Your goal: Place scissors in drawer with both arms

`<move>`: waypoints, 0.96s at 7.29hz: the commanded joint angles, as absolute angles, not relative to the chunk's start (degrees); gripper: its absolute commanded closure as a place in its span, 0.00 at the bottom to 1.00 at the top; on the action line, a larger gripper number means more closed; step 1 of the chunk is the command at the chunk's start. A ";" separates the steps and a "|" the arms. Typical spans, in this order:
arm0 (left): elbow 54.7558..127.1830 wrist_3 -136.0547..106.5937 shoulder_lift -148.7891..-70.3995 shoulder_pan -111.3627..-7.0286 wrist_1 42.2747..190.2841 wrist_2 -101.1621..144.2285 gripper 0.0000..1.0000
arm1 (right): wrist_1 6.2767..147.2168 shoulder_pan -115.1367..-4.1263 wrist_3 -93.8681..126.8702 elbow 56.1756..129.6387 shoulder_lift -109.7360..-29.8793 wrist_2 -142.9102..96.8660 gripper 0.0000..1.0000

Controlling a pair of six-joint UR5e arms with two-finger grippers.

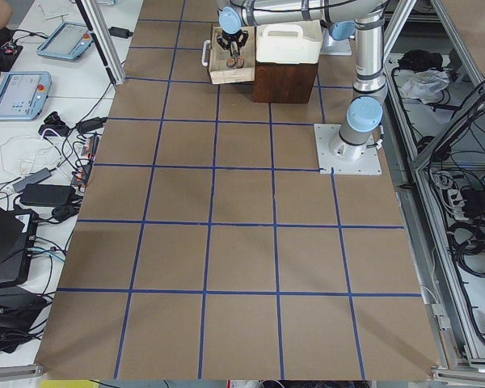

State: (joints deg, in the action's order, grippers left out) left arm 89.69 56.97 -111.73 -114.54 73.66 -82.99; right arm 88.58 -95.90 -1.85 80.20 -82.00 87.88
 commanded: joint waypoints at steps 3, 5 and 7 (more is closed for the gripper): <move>89.82 56.51 -110.57 -114.52 73.48 -82.97 0.40 | 88.86 -95.80 -2.02 80.24 -81.91 87.80 0.00; 89.48 56.60 -109.96 -114.61 73.56 -83.06 0.38 | 88.94 -95.71 -2.20 80.24 -81.83 87.89 0.00; 88.51 56.60 -106.45 -113.74 73.74 -83.23 0.38 | 88.86 -95.80 -2.02 80.24 -81.74 87.89 0.00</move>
State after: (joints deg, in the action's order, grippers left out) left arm 89.03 56.61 -108.50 -114.32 73.60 -82.95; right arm 88.91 -95.74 -2.08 80.24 -81.81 87.88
